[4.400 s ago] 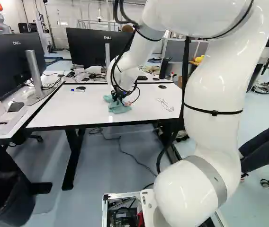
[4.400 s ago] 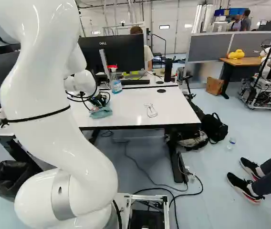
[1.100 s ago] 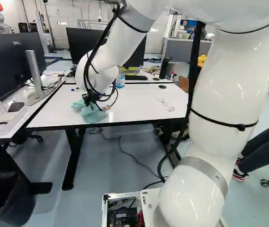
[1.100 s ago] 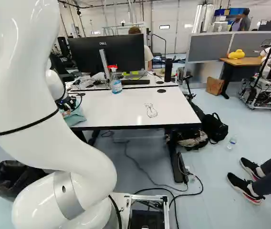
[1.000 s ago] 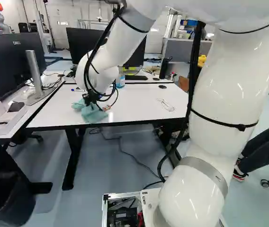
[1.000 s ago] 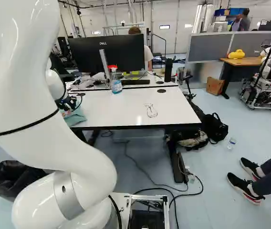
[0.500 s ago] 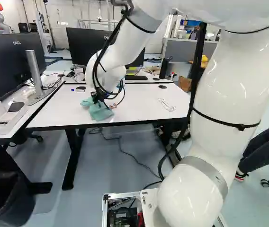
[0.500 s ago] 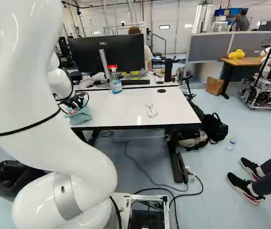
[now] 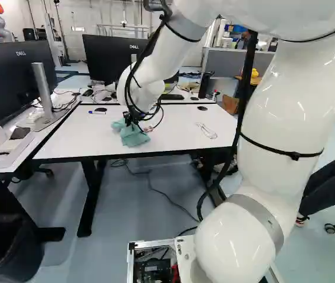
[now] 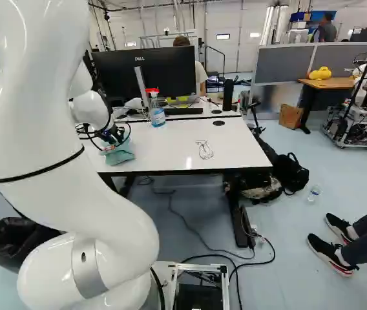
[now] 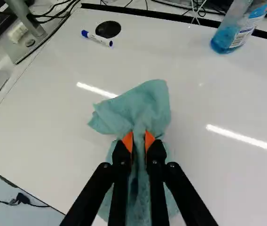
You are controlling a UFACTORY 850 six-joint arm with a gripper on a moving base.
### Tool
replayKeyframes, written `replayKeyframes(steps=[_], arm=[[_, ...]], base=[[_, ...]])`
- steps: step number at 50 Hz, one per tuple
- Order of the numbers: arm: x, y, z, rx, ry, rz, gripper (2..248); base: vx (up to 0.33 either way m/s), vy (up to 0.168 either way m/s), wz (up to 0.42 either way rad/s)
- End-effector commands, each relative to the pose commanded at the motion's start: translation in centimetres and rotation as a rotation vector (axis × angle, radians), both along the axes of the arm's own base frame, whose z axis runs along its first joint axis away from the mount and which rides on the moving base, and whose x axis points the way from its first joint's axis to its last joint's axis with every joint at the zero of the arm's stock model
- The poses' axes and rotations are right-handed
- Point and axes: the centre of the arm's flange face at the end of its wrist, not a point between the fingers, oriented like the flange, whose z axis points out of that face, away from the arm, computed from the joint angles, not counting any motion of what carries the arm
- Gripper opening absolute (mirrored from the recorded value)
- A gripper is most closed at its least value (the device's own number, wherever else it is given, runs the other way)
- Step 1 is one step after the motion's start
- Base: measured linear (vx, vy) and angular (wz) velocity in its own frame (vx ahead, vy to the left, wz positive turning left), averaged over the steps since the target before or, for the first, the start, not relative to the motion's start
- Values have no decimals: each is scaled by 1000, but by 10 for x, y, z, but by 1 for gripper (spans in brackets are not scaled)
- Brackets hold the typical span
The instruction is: Clean the table with the green towel
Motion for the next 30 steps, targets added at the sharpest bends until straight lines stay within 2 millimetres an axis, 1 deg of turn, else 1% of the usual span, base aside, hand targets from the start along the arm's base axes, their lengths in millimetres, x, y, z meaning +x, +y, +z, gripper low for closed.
replayKeyframes(steps=[8,17,24,30], arm=[[16,-4,-4,-2,3,-21,50],[34,2,-15,-7,14,-24,50],[41,9,-24,-12,25,-18,50],[43,11,-29,-15,32,-16,50]], base=[[0,0,0],[0,0,0],[0,0,0],[0,0,0]])
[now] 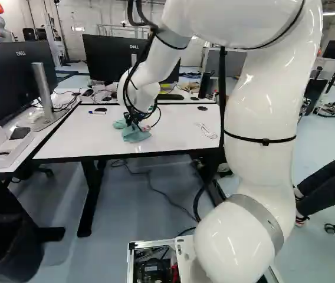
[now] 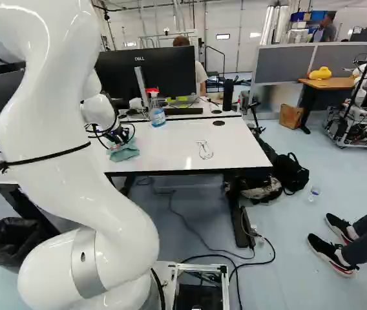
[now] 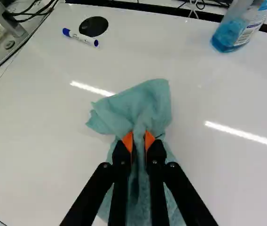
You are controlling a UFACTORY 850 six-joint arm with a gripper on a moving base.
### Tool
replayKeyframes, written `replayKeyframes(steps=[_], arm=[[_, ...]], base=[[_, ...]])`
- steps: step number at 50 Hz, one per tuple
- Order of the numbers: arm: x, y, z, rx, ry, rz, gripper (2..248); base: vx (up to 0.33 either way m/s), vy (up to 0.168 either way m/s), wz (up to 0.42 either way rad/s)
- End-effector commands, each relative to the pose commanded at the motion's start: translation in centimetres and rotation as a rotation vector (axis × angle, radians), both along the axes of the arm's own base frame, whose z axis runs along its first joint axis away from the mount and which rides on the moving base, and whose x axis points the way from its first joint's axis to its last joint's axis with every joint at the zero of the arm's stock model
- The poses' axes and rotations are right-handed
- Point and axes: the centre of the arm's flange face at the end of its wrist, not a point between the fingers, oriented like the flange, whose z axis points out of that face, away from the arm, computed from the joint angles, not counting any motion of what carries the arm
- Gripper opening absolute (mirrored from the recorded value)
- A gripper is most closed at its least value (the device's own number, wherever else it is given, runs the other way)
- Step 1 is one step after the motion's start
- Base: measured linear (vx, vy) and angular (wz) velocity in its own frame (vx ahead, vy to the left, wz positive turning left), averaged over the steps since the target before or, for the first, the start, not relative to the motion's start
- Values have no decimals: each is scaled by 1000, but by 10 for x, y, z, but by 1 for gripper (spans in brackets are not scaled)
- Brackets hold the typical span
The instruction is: Clean the table with the green towel
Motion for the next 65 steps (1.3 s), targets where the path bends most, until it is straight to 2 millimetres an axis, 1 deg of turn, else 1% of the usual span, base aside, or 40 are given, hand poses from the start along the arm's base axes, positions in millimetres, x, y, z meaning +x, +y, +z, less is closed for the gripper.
replayKeyframes(steps=[47,56,65], arm=[[-2,0,-1,-8,22,2,50],[-4,10,-1,-8,21,21,50],[-15,22,-1,-9,23,48,50]], base=[[0,0,0],[0,0,0],[0,0,0]])
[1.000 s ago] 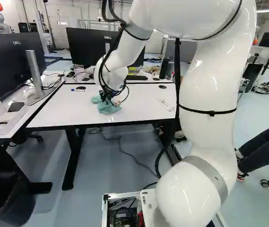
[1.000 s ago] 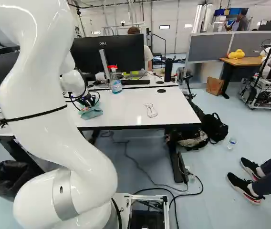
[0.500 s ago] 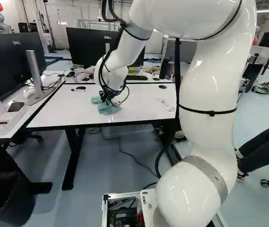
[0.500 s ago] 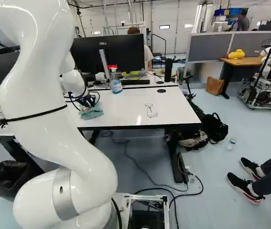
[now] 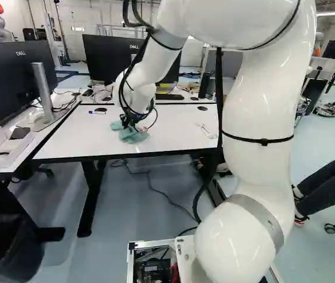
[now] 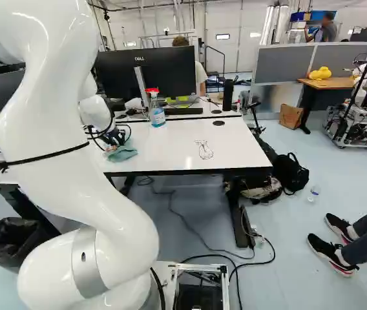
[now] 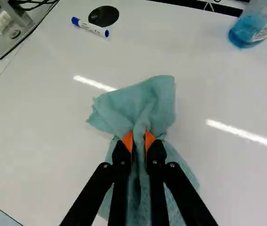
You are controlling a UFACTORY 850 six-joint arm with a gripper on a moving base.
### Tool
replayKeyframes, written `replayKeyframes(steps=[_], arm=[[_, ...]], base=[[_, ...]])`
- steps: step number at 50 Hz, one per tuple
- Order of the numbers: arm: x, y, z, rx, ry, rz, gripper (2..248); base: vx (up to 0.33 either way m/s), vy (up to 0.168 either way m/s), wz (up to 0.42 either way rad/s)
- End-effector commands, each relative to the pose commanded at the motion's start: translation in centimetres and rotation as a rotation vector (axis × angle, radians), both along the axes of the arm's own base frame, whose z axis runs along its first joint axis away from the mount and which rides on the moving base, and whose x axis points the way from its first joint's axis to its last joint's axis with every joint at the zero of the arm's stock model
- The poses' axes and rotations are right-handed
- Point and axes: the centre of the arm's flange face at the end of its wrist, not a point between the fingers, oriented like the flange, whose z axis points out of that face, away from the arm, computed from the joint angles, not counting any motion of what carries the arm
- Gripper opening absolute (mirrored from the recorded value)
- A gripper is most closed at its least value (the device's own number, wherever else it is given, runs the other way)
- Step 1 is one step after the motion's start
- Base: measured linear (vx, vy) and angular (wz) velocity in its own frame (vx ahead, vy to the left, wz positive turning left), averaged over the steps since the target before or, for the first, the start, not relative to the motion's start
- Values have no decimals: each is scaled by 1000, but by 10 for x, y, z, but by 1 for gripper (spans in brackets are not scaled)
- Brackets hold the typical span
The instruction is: Clean the table with the green towel
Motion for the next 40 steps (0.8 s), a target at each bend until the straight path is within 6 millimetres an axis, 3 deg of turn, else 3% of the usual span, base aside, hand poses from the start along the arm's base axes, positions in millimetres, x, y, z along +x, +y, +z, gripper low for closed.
replayKeyframes(steps=[20,29,40], arm=[[-35,1,1,-7,12,35,50],[-47,-9,2,-10,17,28,50],[-46,-27,2,-11,20,-5,50]], base=[[0,0,0],[0,0,0],[0,0,0]])
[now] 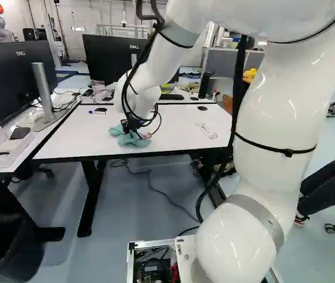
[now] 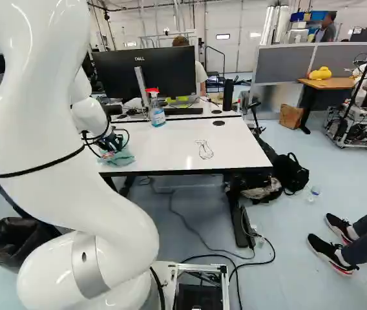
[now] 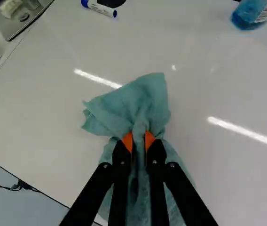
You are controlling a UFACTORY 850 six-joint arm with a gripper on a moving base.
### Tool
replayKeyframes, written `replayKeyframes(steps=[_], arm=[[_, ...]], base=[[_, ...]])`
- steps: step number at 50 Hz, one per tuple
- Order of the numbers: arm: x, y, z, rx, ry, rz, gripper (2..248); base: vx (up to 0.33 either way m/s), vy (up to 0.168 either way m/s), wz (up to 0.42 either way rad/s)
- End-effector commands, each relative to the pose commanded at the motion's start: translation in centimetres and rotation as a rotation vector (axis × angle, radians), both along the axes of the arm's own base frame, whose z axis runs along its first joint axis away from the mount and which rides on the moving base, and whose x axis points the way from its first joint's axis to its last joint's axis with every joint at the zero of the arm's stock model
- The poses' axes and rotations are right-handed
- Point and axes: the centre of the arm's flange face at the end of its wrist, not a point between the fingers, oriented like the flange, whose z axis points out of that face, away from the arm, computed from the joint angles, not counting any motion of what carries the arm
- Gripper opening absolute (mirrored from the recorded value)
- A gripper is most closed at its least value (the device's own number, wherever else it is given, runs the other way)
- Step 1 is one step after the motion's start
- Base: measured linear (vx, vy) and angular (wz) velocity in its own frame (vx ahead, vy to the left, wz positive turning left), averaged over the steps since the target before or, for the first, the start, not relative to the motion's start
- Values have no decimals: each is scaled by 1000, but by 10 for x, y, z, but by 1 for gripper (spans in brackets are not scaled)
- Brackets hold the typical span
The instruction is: Clean the table with the green towel
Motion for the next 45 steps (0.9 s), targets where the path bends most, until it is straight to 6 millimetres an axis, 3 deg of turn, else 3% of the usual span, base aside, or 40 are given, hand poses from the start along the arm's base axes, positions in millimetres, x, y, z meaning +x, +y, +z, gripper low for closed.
replayKeyframes(steps=[20,45], arm=[[16,-30,0,0,0,-69,50],[63,-20,-2,8,-18,-88,50]], base=[[0,0,0],[0,0,0]])
